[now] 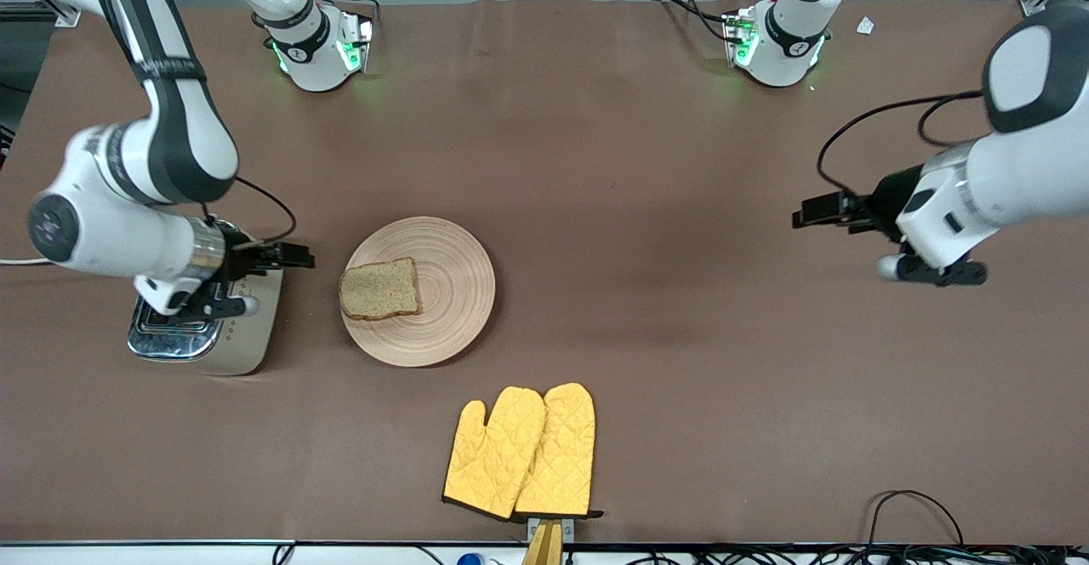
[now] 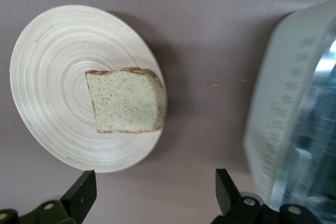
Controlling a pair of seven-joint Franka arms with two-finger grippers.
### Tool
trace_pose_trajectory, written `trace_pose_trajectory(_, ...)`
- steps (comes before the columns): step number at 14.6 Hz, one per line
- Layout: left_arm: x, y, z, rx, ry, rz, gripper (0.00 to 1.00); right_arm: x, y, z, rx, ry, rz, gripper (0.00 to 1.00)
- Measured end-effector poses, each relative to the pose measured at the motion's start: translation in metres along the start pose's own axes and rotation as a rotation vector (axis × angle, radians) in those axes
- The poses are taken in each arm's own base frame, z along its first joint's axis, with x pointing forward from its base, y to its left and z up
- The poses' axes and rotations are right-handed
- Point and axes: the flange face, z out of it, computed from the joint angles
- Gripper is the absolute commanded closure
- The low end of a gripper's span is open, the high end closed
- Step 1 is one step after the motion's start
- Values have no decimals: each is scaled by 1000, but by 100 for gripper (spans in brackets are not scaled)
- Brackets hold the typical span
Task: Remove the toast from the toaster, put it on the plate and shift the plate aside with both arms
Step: 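Retract the right gripper while the left gripper reaches the plate rim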
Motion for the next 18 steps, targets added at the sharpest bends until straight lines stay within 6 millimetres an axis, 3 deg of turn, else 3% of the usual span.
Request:
trace_pose_trajectory(5, 48, 39, 100, -240, -50, -52, 0, -54, 22, -133, -152, 59, 13, 0)
trace_pose_trajectory(9, 75, 70, 187, -435, -70, -147, 0, -92, 33, -204, -167, 90, 45, 0)
trace_pose_trajectory(12, 80, 129, 268, -519, -46, -145, 0, -111, 47, -232, -175, 109, 7, 0)
trace_pose_trajectory(14, 78, 166, 315, -554, -30, -127, 0, -120, 57, -237, -172, 97, 11, 0)
trace_pose_trajectory(18, 74, 196, 378, -599, 9, -103, 0, -120, 59, -235, -171, 92, 9, 0)
